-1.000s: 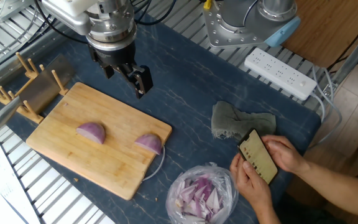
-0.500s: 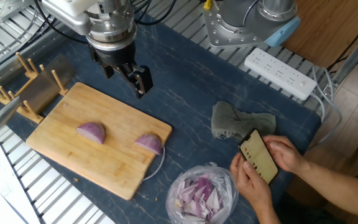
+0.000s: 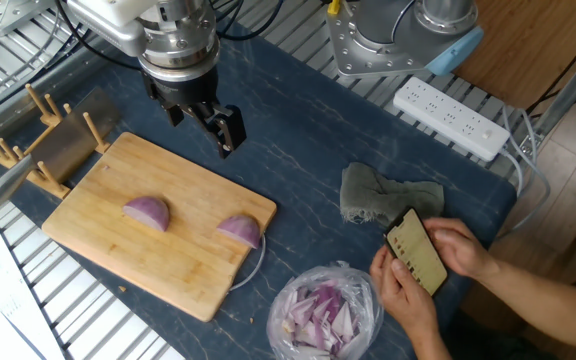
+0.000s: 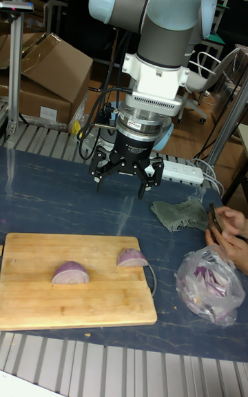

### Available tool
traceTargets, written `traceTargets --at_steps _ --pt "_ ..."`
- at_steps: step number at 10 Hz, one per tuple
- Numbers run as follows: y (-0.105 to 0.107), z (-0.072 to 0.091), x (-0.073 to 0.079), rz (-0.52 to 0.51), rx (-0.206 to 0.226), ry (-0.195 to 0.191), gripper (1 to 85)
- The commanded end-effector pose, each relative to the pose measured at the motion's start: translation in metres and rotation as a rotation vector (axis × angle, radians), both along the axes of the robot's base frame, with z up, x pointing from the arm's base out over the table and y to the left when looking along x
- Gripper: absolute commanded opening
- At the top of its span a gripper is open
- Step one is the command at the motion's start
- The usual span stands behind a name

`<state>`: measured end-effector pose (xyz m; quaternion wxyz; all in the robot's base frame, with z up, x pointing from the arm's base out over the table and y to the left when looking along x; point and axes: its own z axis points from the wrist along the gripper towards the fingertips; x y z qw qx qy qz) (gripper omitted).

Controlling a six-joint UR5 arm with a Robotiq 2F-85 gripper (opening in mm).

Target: Chop the onions

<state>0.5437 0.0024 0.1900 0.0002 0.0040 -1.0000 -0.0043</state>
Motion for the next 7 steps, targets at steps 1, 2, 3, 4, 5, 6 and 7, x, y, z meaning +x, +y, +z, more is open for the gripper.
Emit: traceTargets --at_steps 1,2,3,4,5,6,7 --pt "-0.0385 0.0048 0.0320 0.038 -0.161 -0.122 1.7" --pt "-0.0383 0.0046 0.0320 0.036 -0.161 -0.122 1.7" --pt "-0.0390 0.0045 0.0316 0.036 -0.164 -0.120 1.7" --pt "-0.0390 0.0045 0.0316 0.036 -0.164 -0.120 1.7" --pt "-0.0386 0.0044 0.0317 0.036 -0.163 -0.120 1.7" --pt "-0.0389 0.0044 0.0317 0.036 -0.164 -0.120 1.7" --pt "-0.0386 0.0042 0.0313 0.036 -0.162 -0.117 1.7"
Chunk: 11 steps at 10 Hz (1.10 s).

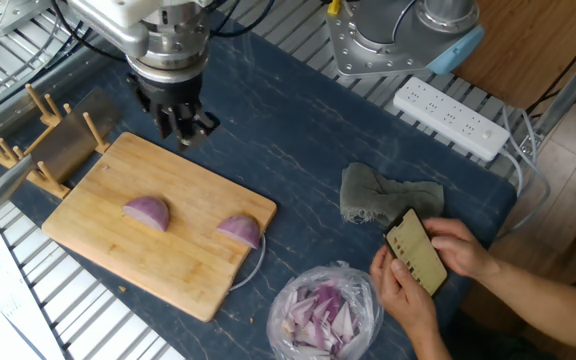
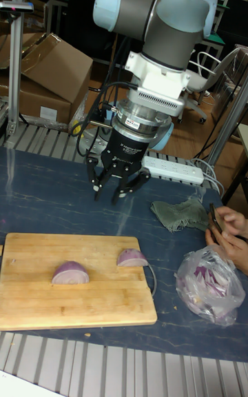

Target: Chop the onions

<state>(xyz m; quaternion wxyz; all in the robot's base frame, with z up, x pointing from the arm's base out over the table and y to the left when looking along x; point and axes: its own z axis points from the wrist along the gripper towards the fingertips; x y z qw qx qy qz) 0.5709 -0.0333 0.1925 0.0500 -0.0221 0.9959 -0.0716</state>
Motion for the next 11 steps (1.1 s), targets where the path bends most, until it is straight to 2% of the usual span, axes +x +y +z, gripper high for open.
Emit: traceTargets --at_steps 1,2,4,7,9,11 --pt "-0.002 0.001 0.005 -0.003 -0.009 -0.012 1.7" --pt "-0.003 0.001 0.007 -0.018 -0.007 -0.004 1.7" --pt "-0.011 0.001 0.023 -0.045 -0.006 0.003 1.7" --pt "-0.043 0.000 0.041 -0.042 0.008 0.019 1.7" --pt "-0.062 0.001 0.043 -0.033 0.015 0.038 1.7" --pt "-0.087 -0.001 0.044 -0.011 0.032 0.072 1.7"
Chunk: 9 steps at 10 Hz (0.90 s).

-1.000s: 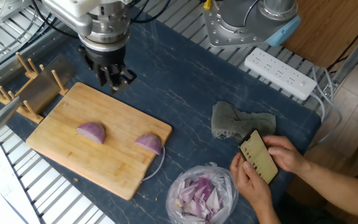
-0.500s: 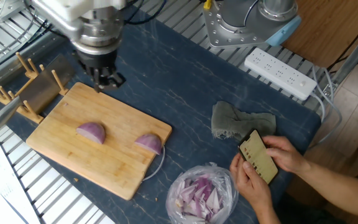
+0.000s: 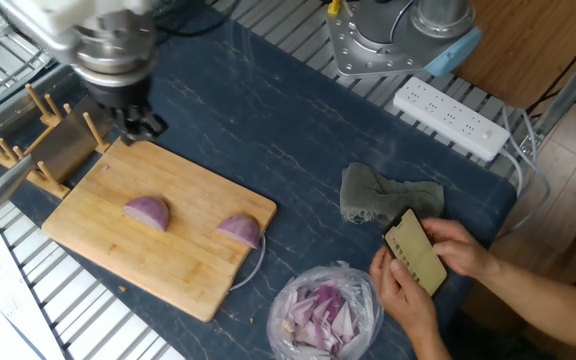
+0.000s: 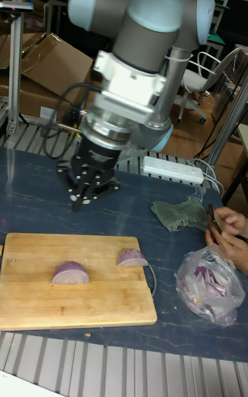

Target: Chop the onions

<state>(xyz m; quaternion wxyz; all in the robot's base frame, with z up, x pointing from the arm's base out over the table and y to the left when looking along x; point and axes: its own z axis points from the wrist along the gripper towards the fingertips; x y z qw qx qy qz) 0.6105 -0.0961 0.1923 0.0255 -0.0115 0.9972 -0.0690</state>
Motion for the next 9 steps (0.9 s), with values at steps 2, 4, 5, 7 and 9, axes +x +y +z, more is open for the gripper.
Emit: traceTargets --at_steps 2,4,5,7,9 --pt "-0.036 -0.007 0.015 0.022 0.070 0.008 1.7" --pt "-0.045 -0.020 0.012 0.027 0.102 0.022 1.7" --pt "-0.052 -0.026 0.008 0.036 0.114 0.032 1.7" --pt "-0.047 -0.025 0.002 0.046 0.120 0.057 1.7" --pt "-0.057 -0.025 0.008 0.063 0.081 0.037 1.7"
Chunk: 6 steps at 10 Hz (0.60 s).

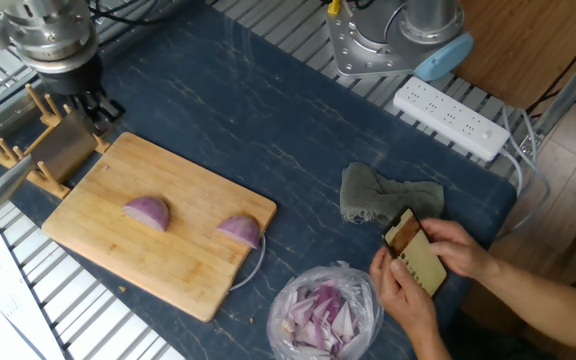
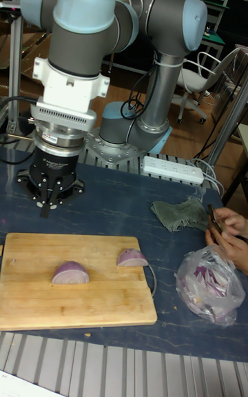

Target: Chop the onions

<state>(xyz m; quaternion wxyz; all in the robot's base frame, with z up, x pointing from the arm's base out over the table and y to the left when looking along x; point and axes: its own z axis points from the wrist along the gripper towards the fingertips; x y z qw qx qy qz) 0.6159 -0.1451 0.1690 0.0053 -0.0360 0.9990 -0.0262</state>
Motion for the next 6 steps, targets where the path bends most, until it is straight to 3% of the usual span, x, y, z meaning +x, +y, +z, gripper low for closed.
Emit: traceTargets --at_steps 1,2,5,6 --pt "0.001 -0.001 0.016 0.051 0.031 -0.058 1.7" --pt "0.011 -0.001 0.022 0.083 0.065 -0.080 1.7" --pt "-0.004 0.000 0.027 0.096 0.004 -0.099 1.7" --pt "0.000 0.000 0.028 0.092 0.021 -0.102 1.7"
